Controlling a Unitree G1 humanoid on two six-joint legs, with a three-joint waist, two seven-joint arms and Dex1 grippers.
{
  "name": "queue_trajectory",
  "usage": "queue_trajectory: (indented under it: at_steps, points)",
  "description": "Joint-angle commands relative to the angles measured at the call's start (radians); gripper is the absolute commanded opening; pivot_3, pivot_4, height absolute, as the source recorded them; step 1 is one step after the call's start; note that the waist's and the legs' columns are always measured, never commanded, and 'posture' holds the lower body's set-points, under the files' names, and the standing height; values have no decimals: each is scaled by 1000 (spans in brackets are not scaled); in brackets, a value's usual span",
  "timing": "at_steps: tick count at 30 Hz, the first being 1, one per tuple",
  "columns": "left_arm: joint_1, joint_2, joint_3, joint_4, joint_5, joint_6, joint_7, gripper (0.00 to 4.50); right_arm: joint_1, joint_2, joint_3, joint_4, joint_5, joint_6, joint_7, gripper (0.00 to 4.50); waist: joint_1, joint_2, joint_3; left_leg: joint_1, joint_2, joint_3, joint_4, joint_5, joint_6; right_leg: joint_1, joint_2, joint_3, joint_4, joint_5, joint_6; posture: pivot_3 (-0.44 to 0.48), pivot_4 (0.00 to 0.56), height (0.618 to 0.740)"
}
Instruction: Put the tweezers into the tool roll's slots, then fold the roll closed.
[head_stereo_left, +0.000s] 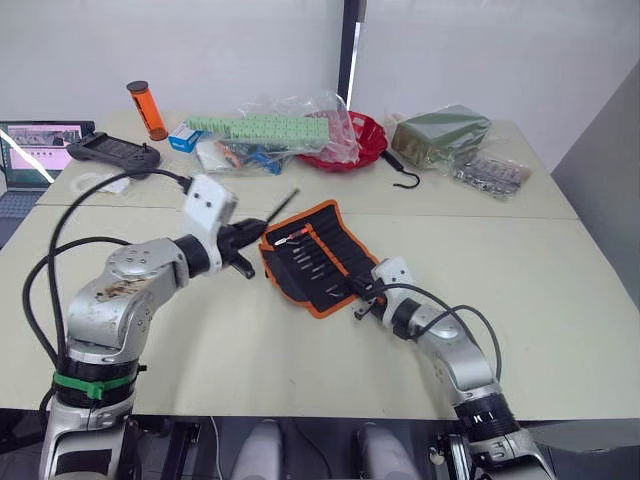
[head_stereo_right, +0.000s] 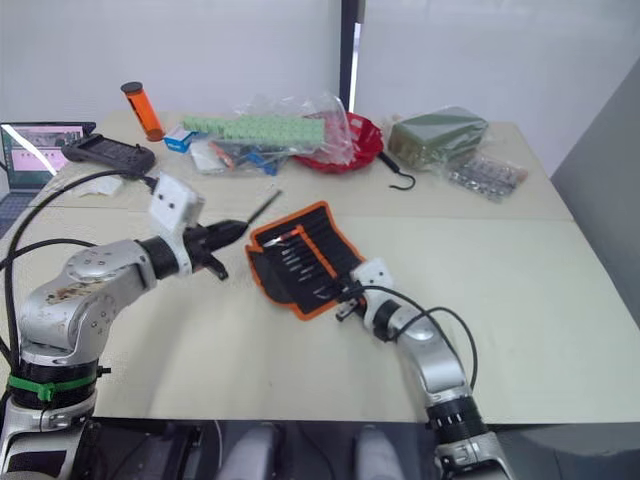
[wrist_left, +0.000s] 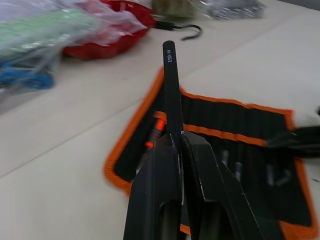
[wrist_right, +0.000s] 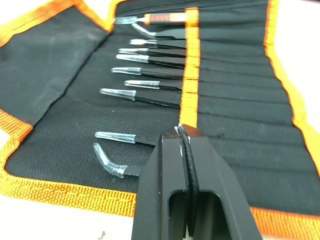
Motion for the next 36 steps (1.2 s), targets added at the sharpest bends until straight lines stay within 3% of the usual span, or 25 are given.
queue_trajectory:
  at_steps: [1,5,12,30,36]
  points:
    - [-60,39,-72,-25,-7,53,-50,40,23,-18,-33,-34,4,25,-17,0,-2,0,1,-1,0,0,0,0,0,-1,0,0,0,0,0,0,150,740]
    - [-95,58,-167,-14,5,112,-80,40,33,-16,-32,-40,-1,31,-34,0,-5,1,1,-2,0,0,-1,0,0,-3,0,0,0,0,0,0,150,740]
    - [-153,7,-265,39,41,186,-43,40,44,-10,-43,-107,33,40,-39,0,-3,1,1,-9,0,0,1,0,0,-11,0,1,3,0,0,0,150,740]
    - [-154,-51,-271,46,56,248,2,40,-17,-25,-96,-186,110,117,-4,0,-10,2,2,-11,0,0,1,0,0,-14,1,1,7,0,0,0,150,740]
    - [-147,-64,-282,25,53,271,25,40,-32,-97,-60,-81,51,72,53,0,-10,2,2,-11,0,0,2,0,0,-14,1,1,7,0,0,0,150,740]
